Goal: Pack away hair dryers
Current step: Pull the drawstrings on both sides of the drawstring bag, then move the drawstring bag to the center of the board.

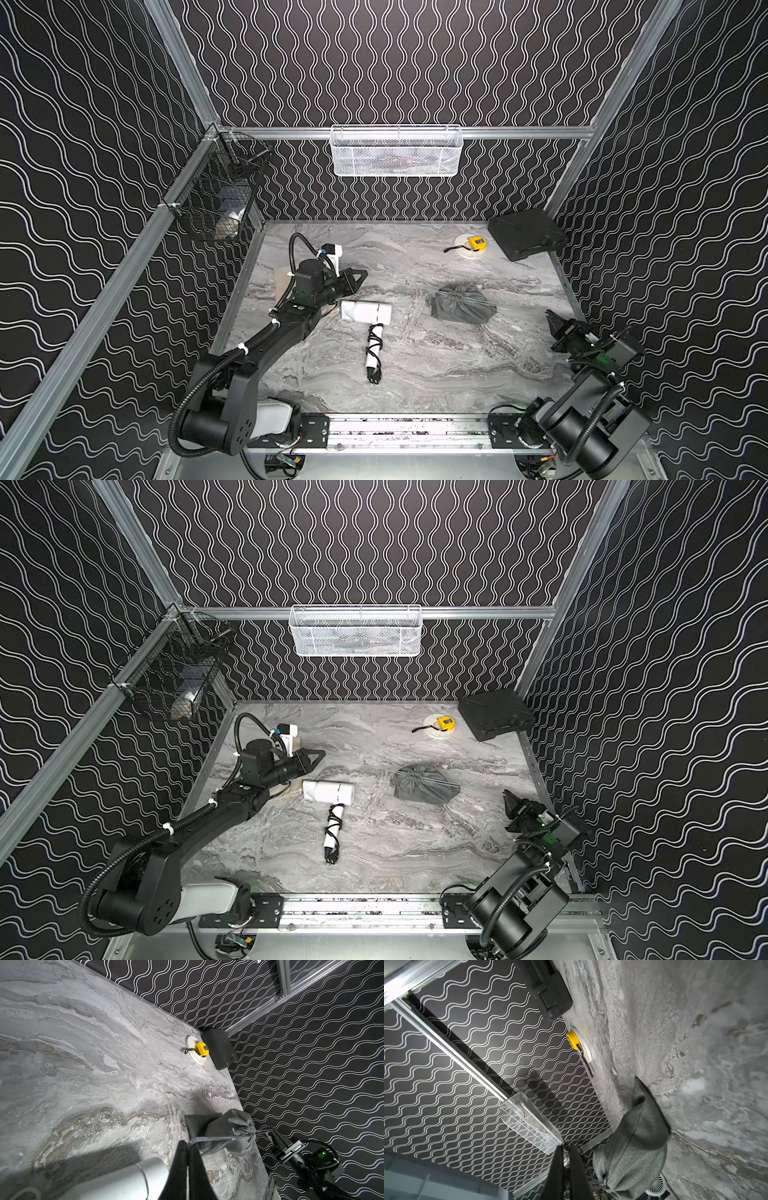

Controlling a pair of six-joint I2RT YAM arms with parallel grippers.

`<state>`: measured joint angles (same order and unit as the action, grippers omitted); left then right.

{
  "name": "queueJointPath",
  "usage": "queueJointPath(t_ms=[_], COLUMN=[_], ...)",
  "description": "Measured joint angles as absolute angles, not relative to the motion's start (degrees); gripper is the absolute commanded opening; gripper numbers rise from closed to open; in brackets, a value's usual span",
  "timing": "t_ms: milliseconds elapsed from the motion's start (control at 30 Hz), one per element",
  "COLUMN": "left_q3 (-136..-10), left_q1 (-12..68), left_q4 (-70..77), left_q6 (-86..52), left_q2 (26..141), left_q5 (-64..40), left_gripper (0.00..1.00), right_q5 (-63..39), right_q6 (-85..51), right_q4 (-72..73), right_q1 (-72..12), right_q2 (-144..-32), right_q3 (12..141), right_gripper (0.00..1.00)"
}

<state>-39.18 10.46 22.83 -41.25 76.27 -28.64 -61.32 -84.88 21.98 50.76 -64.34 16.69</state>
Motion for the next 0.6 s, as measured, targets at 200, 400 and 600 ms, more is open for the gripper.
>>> queueJointPath(t_ms=[200,400,600], left_q3=[-38.8,-38.8,-37.5], left_q1=[17.2,27.1,34.5], left_q4=[27.5,30.2,33.3], left_q6=[-42.5,-42.1,-42.3], left_q2=[78.7,80.4,84.3], left_q5=[-25.7,-23.7,-23.2], left_gripper=[0.0,0.0,0.0], right_q5=[-57.0,-54.3,-51.0], right_q6=[-79.9,-76.9,-72.4], right_q4=[15.8,13.5,9.8], right_q1=[47.4,39.9,32.4], right_q2=[-62.5,-64.9,-67.2], right_q3=[19.0,22.0,24.7], right_gripper=[0.0,0.0,0.0])
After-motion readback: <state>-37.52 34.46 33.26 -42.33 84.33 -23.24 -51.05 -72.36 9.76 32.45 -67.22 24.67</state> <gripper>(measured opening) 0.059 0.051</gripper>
